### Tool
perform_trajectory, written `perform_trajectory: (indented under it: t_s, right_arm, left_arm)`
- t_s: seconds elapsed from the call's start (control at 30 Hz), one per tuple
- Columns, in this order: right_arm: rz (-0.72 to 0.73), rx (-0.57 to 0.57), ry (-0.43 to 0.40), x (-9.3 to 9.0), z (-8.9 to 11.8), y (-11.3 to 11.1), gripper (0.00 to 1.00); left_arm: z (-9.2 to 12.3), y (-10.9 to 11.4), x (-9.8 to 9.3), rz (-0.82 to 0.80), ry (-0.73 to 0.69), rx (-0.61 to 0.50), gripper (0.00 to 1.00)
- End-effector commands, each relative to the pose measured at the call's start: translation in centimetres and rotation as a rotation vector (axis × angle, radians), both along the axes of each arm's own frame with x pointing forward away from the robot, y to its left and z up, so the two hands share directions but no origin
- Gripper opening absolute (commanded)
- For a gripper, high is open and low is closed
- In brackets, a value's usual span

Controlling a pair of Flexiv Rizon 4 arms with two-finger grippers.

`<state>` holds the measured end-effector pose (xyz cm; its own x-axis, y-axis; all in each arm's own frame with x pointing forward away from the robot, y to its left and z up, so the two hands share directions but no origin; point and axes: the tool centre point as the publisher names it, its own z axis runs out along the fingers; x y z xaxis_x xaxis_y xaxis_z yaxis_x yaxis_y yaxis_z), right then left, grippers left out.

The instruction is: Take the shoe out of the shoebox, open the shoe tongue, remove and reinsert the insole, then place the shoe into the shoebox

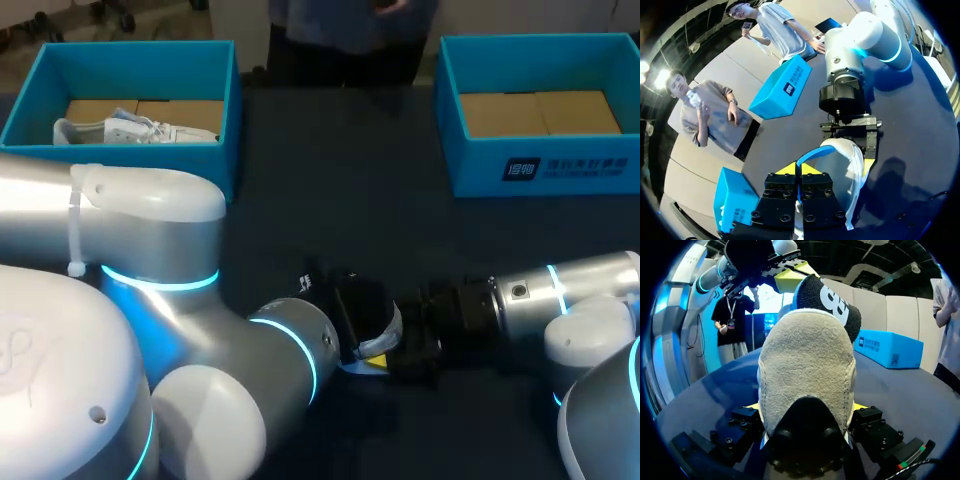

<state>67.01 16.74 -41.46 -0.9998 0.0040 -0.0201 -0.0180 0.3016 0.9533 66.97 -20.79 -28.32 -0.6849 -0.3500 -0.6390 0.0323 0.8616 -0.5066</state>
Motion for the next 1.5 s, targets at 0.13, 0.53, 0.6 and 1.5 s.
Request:
perform_trajectory:
  t_s: [0.13, 0.53, 0.6, 1.5]
  right_arm:
    - [-0.002, -0.004, -0.001, -0.1, 0.1, 0.1, 0.00]
    - [-0.002, -0.004, -0.001, -0.1, 0.1, 0.1, 0.00]
    - [-0.002, -0.004, -0.001, -0.1, 0.1, 0.1, 0.00]
    - [-0.002, -0.004, -0.001, -0.1, 0.1, 0.1, 0.00]
  left_arm:
    - [1.2, 1.1, -2.0, 0.058, -0.047, -0.051, 0.00]
    - [1.5, 1.2, -2.3, 0.089, -0.037, -0.111, 0.00]
    - [1.4, 1.2, -2.5, 0.091, -0.036, -0.121, 0.00]
    - [2.3, 1.0, -2.4, 0.123, -0.012, -0.172, 0.00]
